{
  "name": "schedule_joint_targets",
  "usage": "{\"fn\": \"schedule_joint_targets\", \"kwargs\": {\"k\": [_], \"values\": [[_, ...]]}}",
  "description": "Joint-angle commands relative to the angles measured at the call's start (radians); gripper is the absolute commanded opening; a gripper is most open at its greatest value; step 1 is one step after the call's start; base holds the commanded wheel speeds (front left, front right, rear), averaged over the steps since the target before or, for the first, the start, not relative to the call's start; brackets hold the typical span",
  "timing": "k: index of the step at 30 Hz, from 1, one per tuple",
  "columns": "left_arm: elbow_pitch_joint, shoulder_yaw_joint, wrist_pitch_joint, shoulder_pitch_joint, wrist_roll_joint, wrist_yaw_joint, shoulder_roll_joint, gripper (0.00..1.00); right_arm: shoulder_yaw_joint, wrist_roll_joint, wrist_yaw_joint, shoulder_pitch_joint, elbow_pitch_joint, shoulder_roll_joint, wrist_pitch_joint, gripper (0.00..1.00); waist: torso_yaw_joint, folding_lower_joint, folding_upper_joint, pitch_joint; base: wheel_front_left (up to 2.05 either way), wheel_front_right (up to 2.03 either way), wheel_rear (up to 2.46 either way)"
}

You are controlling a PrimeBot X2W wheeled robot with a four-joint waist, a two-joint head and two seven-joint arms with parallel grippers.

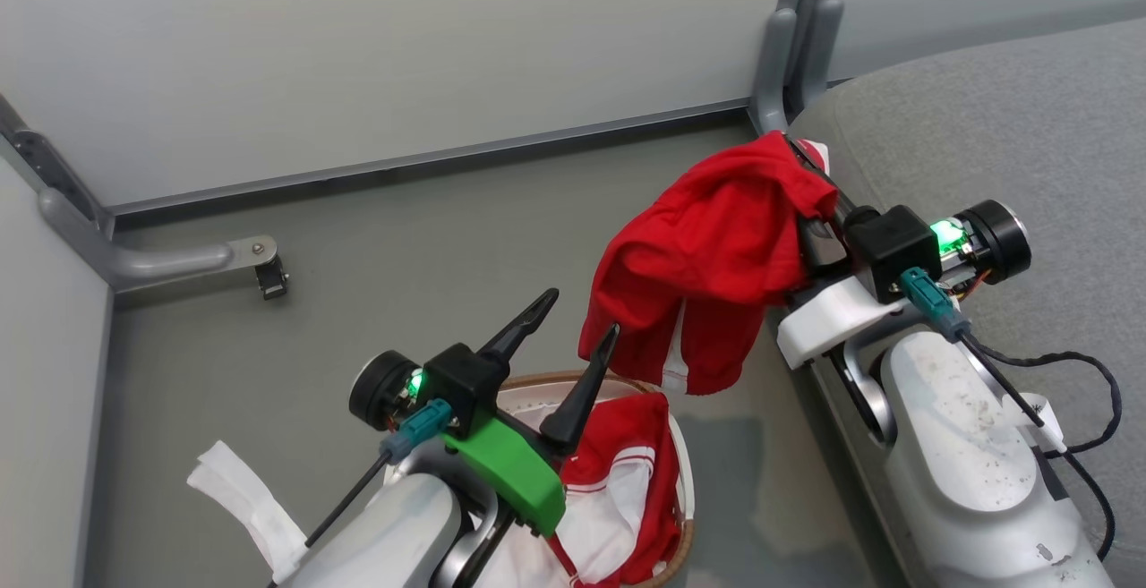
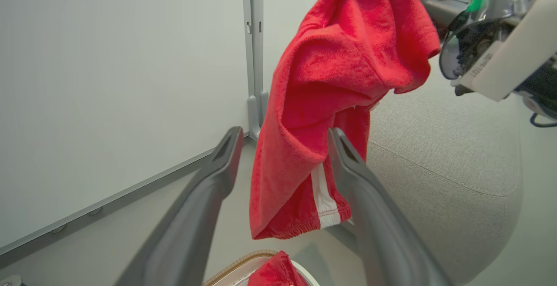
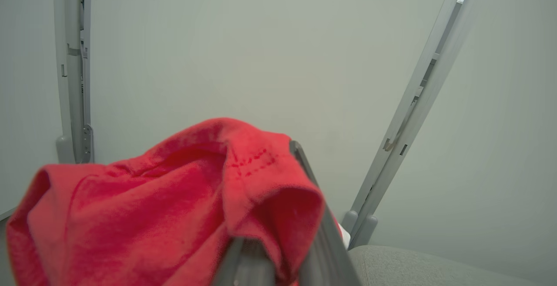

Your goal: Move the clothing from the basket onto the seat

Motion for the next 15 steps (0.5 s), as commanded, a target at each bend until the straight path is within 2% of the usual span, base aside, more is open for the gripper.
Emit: {"fn": "schedule_joint_targets", "kwargs": {"k": [1,8,15], "values": [[0.003,0.001,-0.005,0.022,0.001,-0.005,0.000,1.00,-0.007,-0.005,-0.001,0.017,-0.005,-0.004,-0.002,0.00,-0.006,0.0001,-0.0001,-0.001,0.00,0.00,0.00],[0.001,0.018,-0.019,0.072,0.012,0.017,-0.015,1.00,-0.028,-0.009,-0.001,0.046,-0.009,-0.004,-0.002,0.00,-0.042,0.0001,-0.0001,-0.006,0.00,0.00,0.00],[-0.004,0.024,-0.020,0.095,0.043,0.018,-0.014,1.00,-0.057,-0.017,-0.001,0.064,-0.020,-0.004,-0.002,0.00,-0.095,0.0001,-0.0001,0.003,0.00,0.00,0.00]]}}
